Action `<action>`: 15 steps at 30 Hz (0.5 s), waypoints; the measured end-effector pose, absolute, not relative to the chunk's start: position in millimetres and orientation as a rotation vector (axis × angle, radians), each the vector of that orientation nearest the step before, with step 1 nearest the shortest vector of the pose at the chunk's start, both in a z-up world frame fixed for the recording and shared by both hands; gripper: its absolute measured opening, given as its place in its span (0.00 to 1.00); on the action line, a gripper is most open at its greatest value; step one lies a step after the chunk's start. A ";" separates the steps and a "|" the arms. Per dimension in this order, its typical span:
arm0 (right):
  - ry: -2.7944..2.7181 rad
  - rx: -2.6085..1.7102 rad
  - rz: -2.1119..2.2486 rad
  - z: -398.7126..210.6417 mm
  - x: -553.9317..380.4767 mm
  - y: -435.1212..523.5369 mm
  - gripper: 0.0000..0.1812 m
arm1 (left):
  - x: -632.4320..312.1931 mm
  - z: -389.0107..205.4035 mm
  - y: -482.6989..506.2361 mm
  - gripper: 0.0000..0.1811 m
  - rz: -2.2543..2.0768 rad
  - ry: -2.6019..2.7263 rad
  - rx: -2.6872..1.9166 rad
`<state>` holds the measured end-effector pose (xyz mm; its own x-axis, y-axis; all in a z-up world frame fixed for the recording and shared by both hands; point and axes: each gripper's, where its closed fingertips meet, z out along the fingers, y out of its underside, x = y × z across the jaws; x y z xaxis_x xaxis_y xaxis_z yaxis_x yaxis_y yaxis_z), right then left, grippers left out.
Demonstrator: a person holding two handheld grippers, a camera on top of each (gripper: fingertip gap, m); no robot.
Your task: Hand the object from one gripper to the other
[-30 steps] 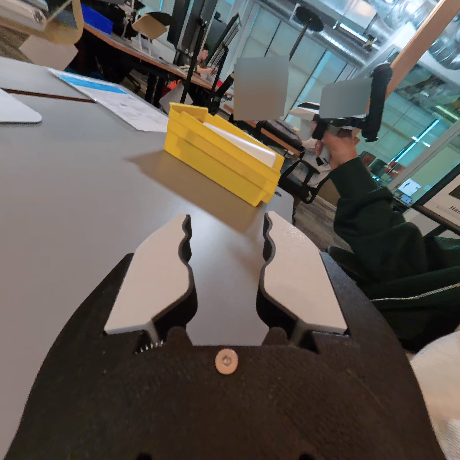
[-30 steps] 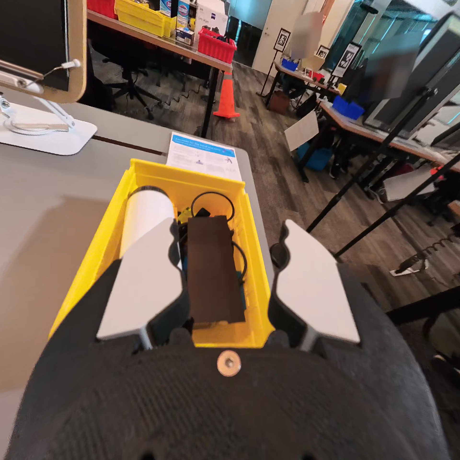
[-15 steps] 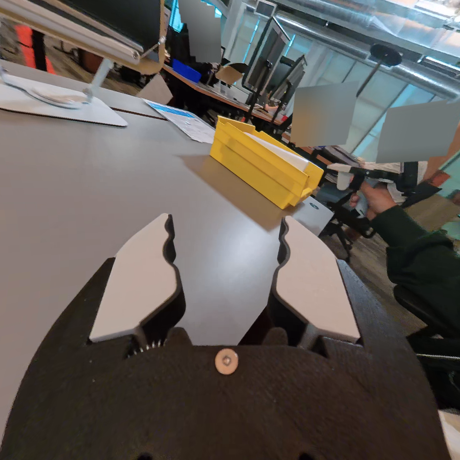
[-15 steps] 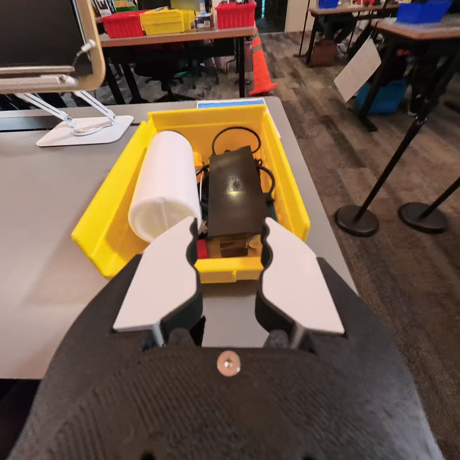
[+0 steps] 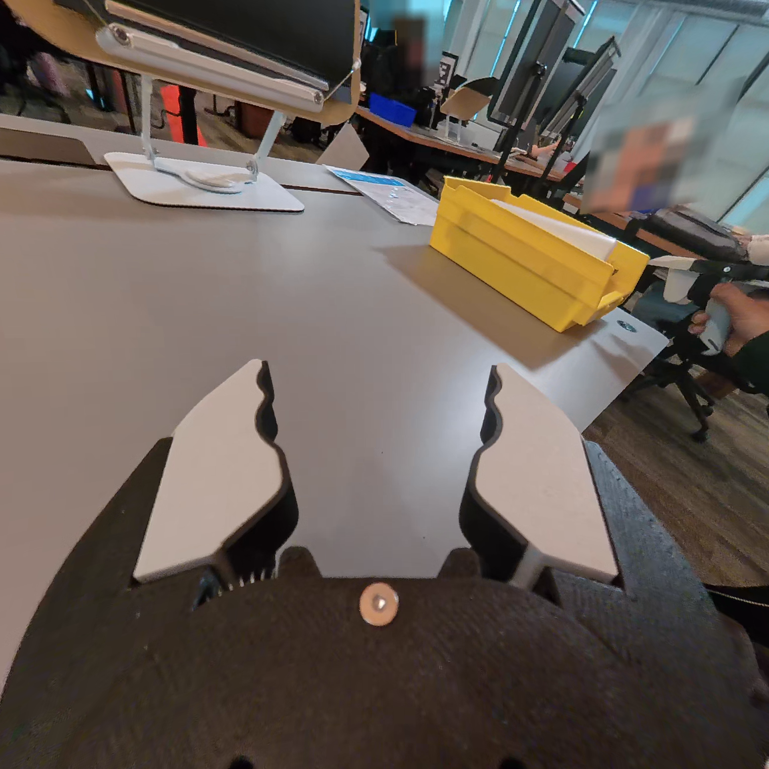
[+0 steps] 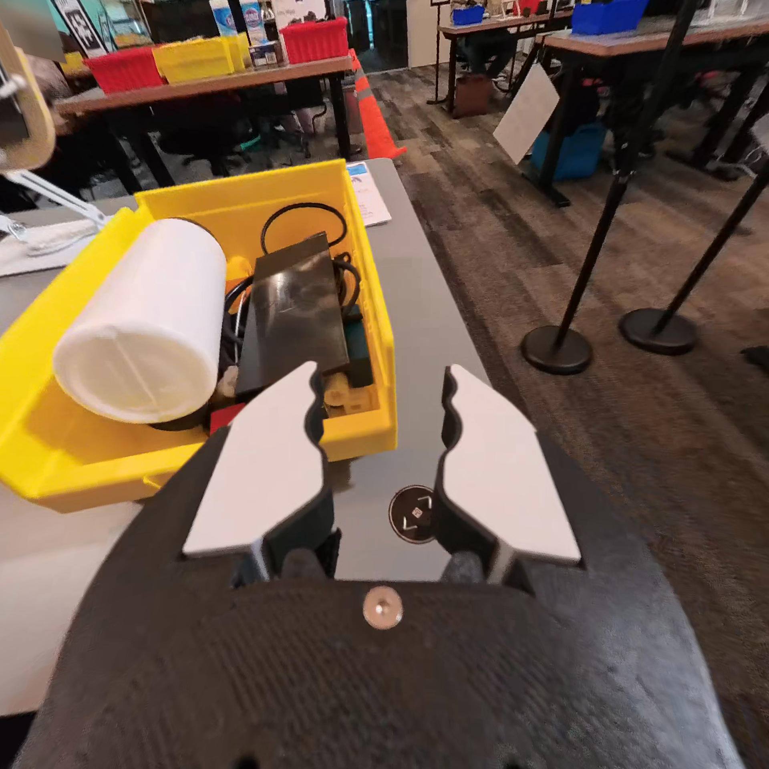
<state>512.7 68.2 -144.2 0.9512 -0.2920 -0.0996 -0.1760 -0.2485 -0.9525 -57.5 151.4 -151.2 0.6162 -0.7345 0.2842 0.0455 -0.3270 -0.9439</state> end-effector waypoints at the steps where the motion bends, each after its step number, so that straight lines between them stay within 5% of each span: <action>1: 0.352 -1.835 -0.098 -146.8 513.0 70.9 0.30 | -59.5 -152.8 150.6 0.54 -0.881 0.562 -1.743; 15: 0.393 -1.847 -0.006 -171.4 513.6 111.4 0.20 | -77.0 -155.7 142.2 0.52 -0.945 0.507 -1.766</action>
